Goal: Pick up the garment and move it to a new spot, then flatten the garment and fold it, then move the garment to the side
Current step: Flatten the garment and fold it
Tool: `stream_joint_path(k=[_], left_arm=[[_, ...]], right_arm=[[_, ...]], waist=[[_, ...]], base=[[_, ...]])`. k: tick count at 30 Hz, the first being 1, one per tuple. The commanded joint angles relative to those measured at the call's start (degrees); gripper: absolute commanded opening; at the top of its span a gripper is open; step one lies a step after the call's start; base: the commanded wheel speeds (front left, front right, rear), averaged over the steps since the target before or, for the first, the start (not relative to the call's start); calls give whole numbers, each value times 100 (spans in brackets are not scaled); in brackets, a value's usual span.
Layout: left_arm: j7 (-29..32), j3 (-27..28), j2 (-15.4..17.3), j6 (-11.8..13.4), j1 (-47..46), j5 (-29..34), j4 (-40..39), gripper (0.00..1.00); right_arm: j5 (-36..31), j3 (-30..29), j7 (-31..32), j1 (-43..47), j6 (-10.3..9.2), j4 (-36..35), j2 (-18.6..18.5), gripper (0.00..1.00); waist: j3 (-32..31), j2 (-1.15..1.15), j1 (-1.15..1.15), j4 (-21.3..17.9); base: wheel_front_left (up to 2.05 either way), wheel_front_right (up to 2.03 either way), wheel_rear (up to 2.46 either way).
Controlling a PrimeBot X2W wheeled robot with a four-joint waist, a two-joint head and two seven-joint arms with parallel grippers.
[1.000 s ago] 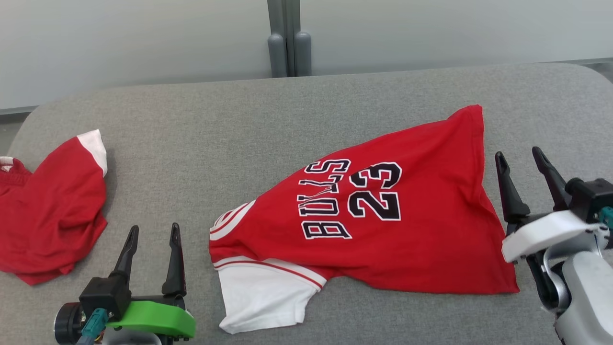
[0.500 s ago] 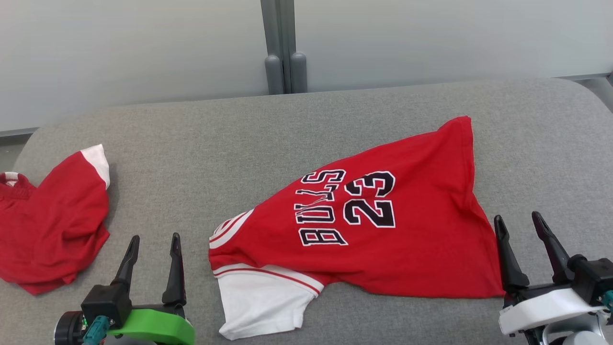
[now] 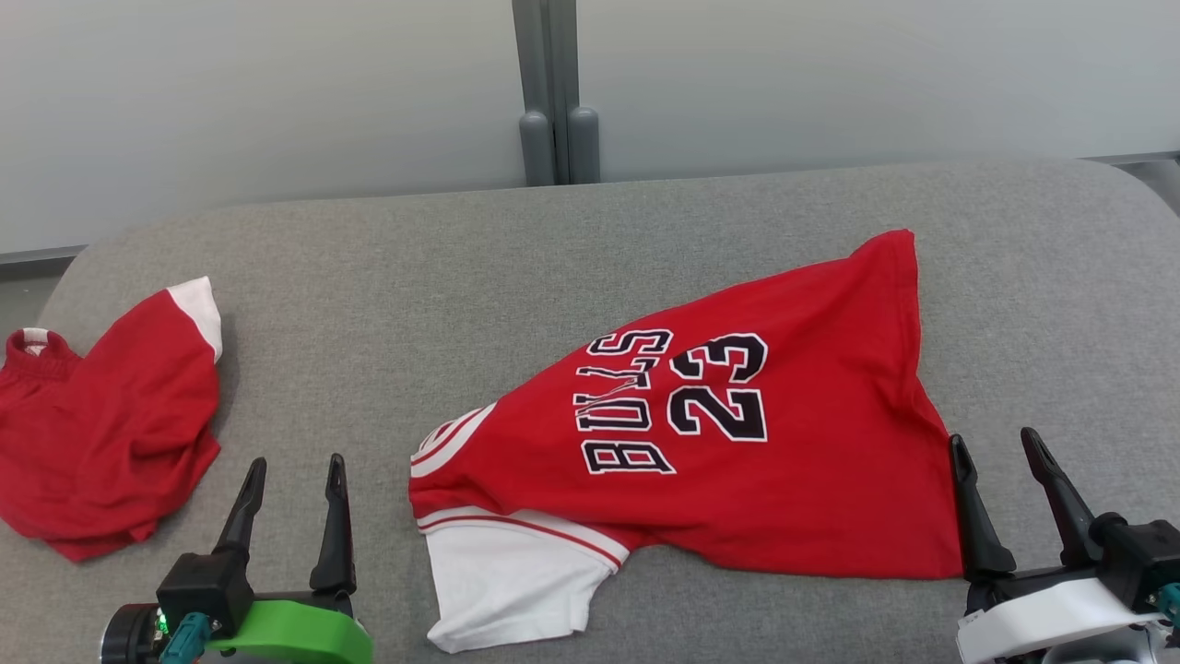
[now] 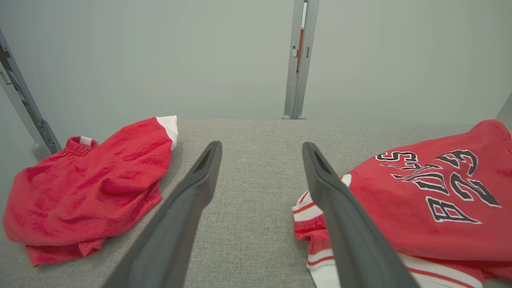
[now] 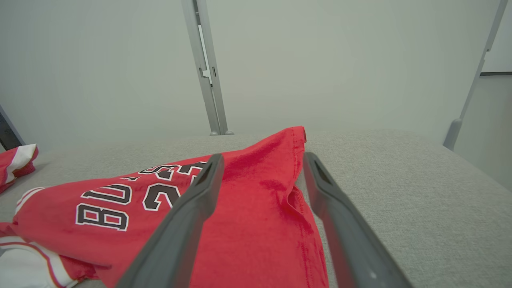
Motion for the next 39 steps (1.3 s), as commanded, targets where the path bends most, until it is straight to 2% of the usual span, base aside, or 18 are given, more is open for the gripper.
stream_joint_path(k=[1,26,32,39], left_arm=[[-2,25,15,-3,63,16,-9,100],[-2,55,15,-25,108,-9,45,100],[-2,-198,14,-42,176,-122,327,100],[-1,-849,21,-91,319,-25,835,100]], right_arm=[[-33,10,-16,35,-8,-17,-2,100],[-36,76,-16,-27,-8,151,72,100],[-57,-37,-16,3,-8,391,90,100],[-137,-202,-16,-5,-8,1028,98,100]], waist=[[-5,0,0,6],[-4,0,0,7],[49,0,0,13],[164,0,0,51]], base=[[0,0,0],[0,0,0],[0,0,0],[0,0,0]])
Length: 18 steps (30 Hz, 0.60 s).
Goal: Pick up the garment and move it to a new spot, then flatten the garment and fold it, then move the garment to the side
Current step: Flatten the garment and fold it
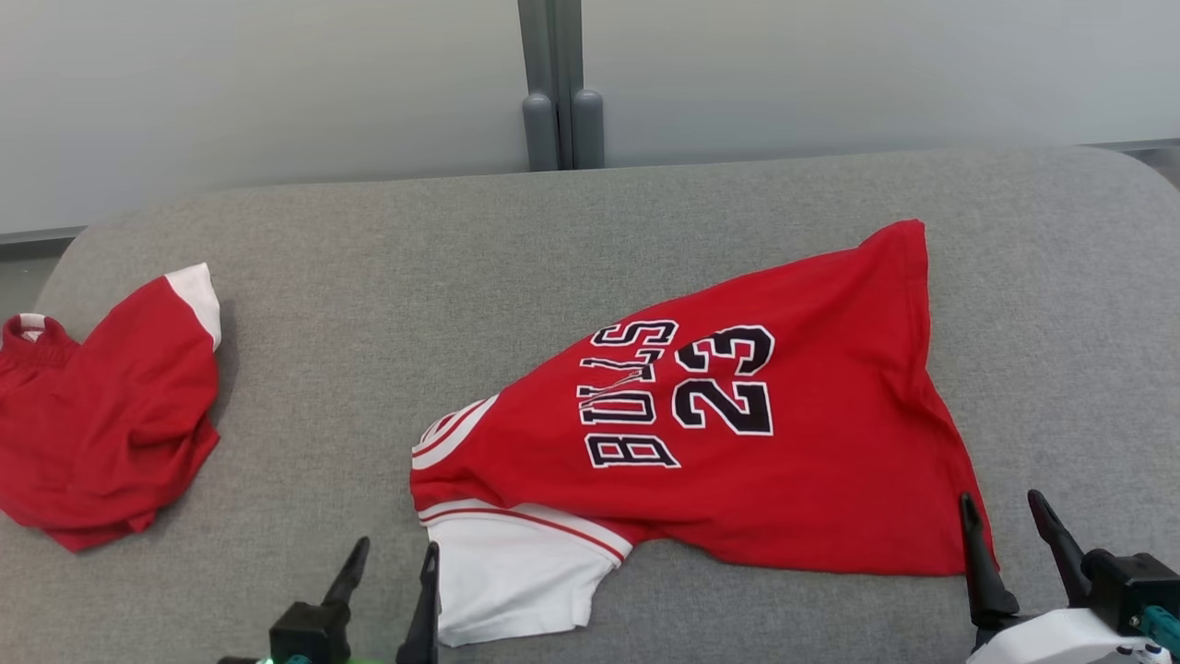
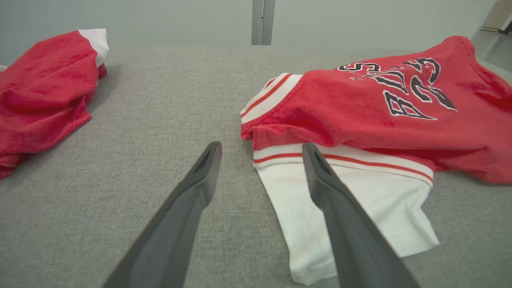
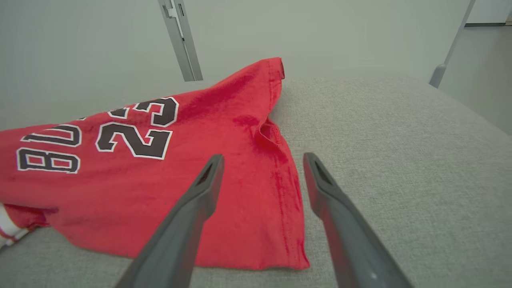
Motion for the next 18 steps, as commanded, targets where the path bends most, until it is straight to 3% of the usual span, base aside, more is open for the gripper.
stream_joint_path(k=[1,18], left_arm=[[-2,-98,26,-34,104,4,97,100],[-1,-1022,55,-35,-123,-355,1215,100]], right_arm=[[-50,-63,-18,-1,-8,140,13,100],[-100,-234,-17,-619,-8,2209,119,100]], waist=[[29,0,0,17],[232,0,0,37]], base=[[0,0,0],[0,0,0]])
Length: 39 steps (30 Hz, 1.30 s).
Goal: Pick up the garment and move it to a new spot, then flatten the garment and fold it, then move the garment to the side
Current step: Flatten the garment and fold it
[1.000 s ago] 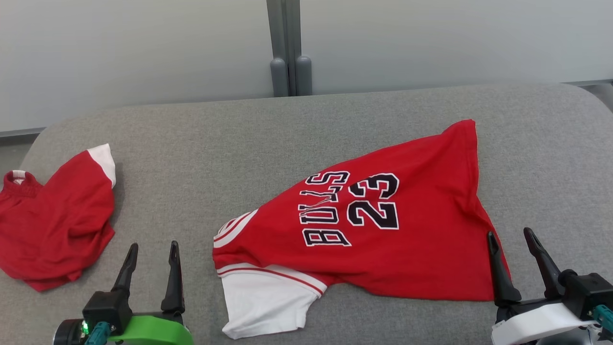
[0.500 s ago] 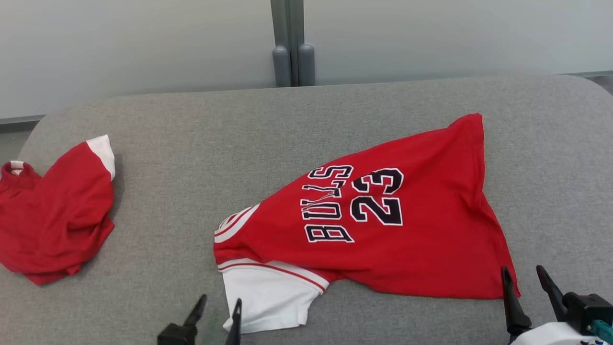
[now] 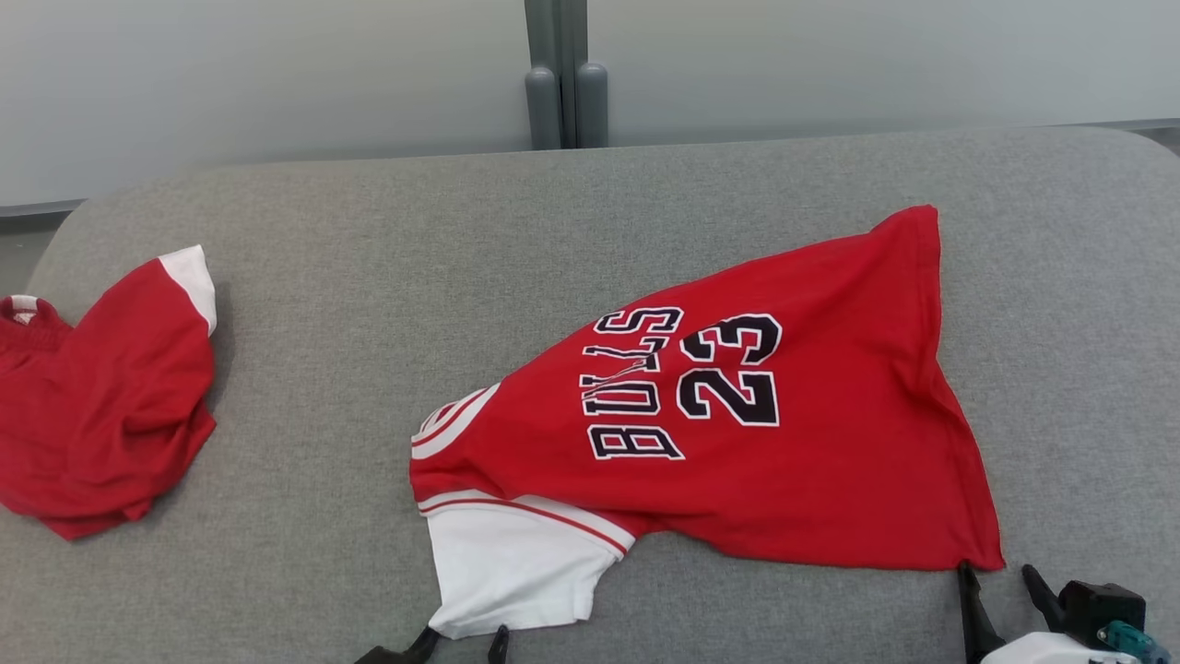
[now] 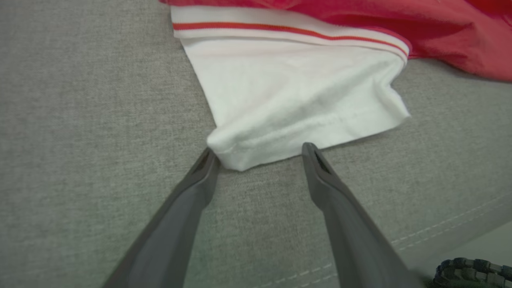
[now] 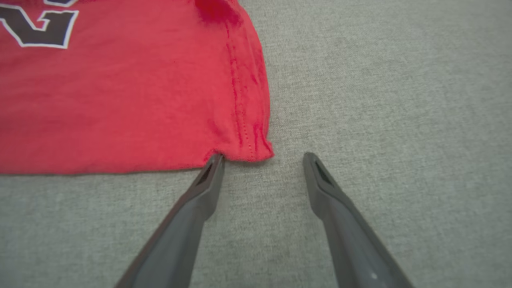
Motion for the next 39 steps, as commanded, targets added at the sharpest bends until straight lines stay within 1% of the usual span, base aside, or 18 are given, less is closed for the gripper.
stream_joint_path(k=[1,8,9,10,11,12,15,18,25,30,33,36,38,39], left_arm=[[0,-12,30,2,-115,-55,43,100],[4,-99,26,1,-279,-139,171,100],[4,-131,25,1,-307,-162,201,77],[4,-152,23,1,-329,-184,217,40],[4,-170,21,1,-353,-216,233,17],[4,-181,20,1,-371,-250,233,0],[2,-198,17,1,-423,-300,144,0],[0,-179,30,2,-445,-314,-47,0],[0,35,94,2,-534,-342,-930,0],[0,-33,267,1,-960,-355,-1412,0],[0,-184,474,1,-1526,-483,-1533,0],[0,-387,707,1,-2273,-635,-1498,0],[26,-584,939,1,-2934,-765,-1399,0],[92,-726,1163,5,-3676,-890,-1250,0]], right_arm=[[0,18,-17,-128,-8,82,12,100],[112,152,-3,-445,-8,389,120,100],[154,185,-3,-480,-8,425,140,100],[185,203,-2,-499,-6,450,139,47],[225,231,-2,-524,-5,467,133,24],[254,252,-2,-544,-5,474,130,0],[328,315,-3,-598,-6,355,93,0],[421,334,-8,-572,-6,81,33,0],[611,416,-9,-461,-6,-901,-138,0],[721,618,-9,-831,-6,-1406,-309,0],[809,844,-10,-1266,-7,-1534,-463,0],[892,1041,-10,-1871,-7,-1466,-649,0],[1044,1133,-9,-2376,-7,-1386,-713,0],[1112,1264,21,-2971,-6,-1249,-835,0]], waist=[[32,0,0,-12],[116,0,0,-22],[117,0,0,-18],[116,0,0,-17],[114,0,0,-14],[110,0,0,-14],[113,0,0,-10],[127,0,0,1],[216,0,0,-5],[343,0,0,-75],[481,0,0,-117],[670,0,0,-150],[853,0,0,-151],[1076,0,0,-162]], base=[[0,0,0],[0,0,0],[0,0,0],[0,0,0],[0,0,0],[0,0,0],[0,0,0],[0,0,0],[0,0,0],[0,0,0],[0,0,0],[0,0,0],[0,0,0],[0,0,0]])
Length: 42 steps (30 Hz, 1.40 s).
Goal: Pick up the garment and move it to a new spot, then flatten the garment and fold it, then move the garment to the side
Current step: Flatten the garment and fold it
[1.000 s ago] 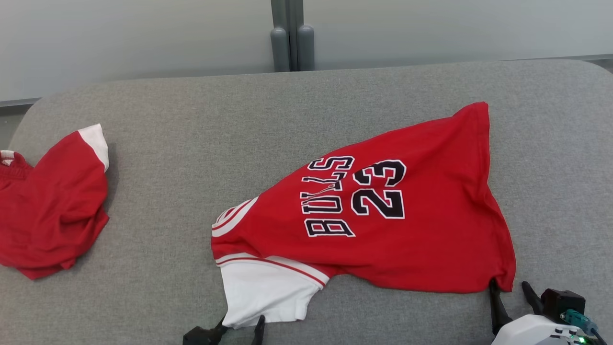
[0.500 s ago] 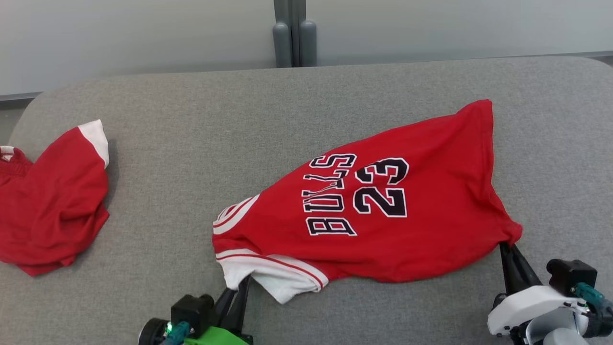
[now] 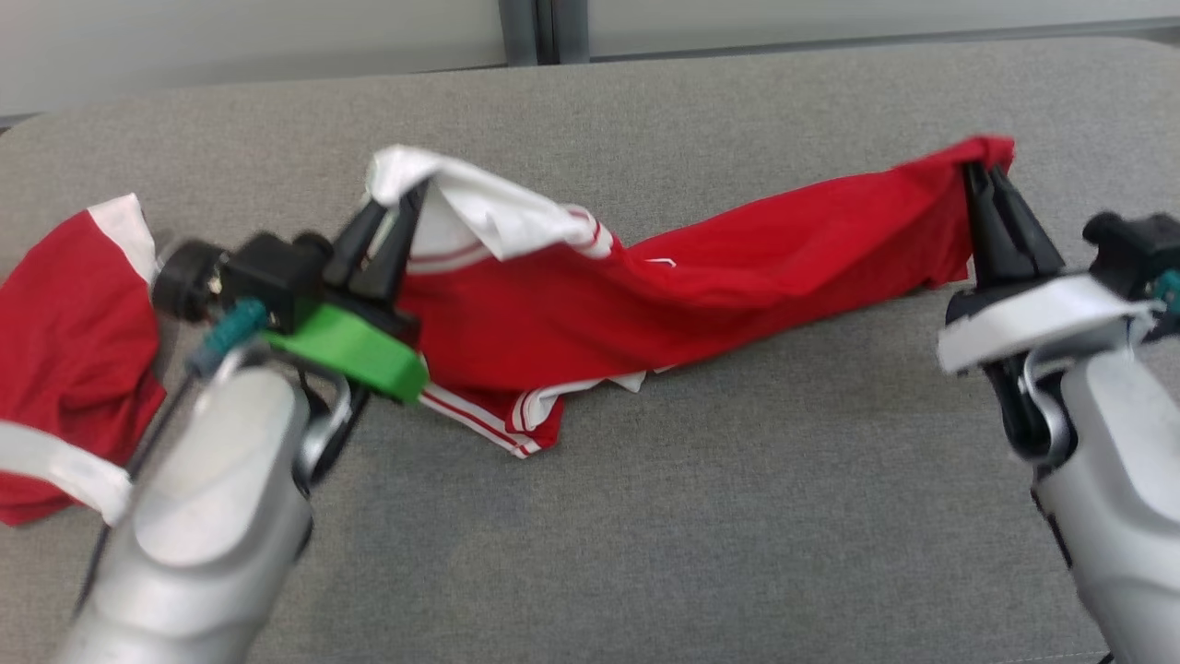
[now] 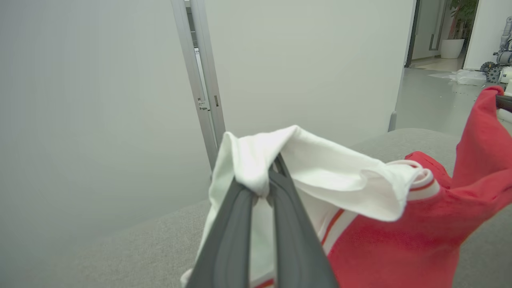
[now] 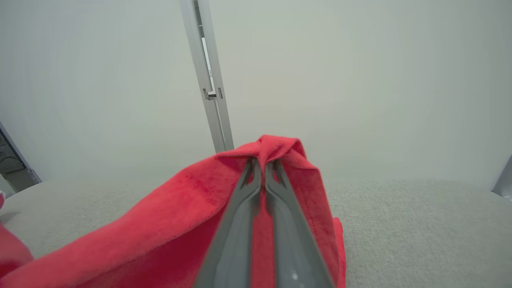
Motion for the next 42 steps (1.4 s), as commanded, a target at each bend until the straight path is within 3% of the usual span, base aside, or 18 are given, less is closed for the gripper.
stream_joint_path(k=[1,9,16,22,32,38,42], left_arm=[[59,-126,203,10,-628,-31,96,0],[466,-581,566,10,-3719,-852,1176,0],[468,-576,355,10,-5865,-1416,2506,0],[278,-722,169,10,-6968,-1571,3126,0],[9,-1277,93,10,-6656,-1893,3554,0],[-85,-1510,307,11,-5923,-1696,3253,0],[-72,-1106,436,166,-4940,-1520,2475,0]], right_arm=[[60,79,61,-502,-4,125,-99,0],[623,350,727,-3451,-3,1253,-272,0],[803,416,887,-5579,-5,2472,-277,0],[953,391,751,-6602,-5,3382,-187,0],[1352,807,465,-6380,-5,4037,-134,0],[1755,1259,291,-5602,-5,3700,-263,0],[2136,1585,191,-4754,-5,3226,-419,0]], waist=[[437,0,0,-45],[1141,0,0,-90],[1291,0,0,-152],[1363,0,0,-207],[1550,0,0,-219],[1549,0,0,-205],[1361,0,0,-211]], base=[[0,0,0],[0,0,0],[0,0,0],[0,0,0],[0,0,0],[0,0,0],[0,0,0]])
